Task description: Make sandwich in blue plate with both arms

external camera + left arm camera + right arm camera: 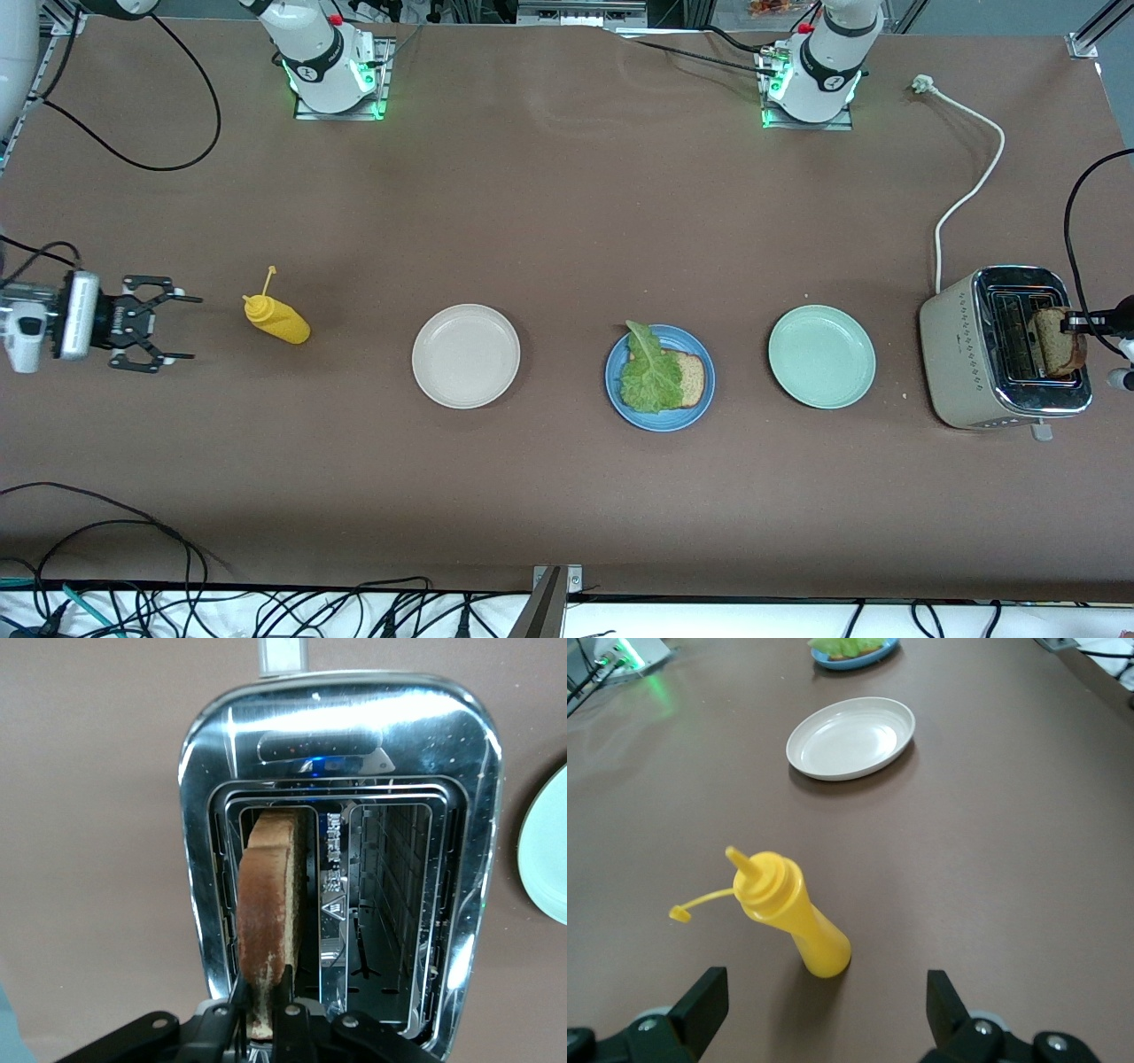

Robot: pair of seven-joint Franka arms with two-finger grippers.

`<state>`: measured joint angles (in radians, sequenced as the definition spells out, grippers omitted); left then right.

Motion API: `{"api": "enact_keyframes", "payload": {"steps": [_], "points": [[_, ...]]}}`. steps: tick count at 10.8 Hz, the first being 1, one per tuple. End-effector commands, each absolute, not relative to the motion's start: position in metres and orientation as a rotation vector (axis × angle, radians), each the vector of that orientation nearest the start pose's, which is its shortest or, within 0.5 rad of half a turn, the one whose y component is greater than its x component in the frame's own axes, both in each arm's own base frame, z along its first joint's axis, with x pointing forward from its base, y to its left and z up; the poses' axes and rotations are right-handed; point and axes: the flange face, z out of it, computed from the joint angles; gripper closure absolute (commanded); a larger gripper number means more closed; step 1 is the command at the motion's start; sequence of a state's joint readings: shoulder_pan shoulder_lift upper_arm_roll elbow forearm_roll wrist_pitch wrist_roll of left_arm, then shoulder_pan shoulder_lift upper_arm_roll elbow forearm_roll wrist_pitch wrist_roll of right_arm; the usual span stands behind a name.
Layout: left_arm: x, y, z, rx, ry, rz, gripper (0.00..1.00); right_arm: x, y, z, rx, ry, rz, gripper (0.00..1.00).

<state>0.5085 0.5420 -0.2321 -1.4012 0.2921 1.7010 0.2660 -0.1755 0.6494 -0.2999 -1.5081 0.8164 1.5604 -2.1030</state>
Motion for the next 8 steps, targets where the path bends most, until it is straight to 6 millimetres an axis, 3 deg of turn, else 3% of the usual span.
{"api": "enact_keyframes", "payload": {"steps": [1,4,8], "points": [[0.636,0.231,0.429,-3.013,0.119,0.363,1.0,0.629,-0.203,0.379,-2.053,-1.47,-0.35,0.01],[0.624,0.217,0.479,-2.995,0.188,0.329,1.0,0.623,-0.147,0.476,-2.282,-1.343,-0.154,0.01],[0.607,0.208,0.534,-2.976,0.245,0.317,1.0,0.611,-0.063,0.563,-2.628,-1.129,0.099,0.0]]}}
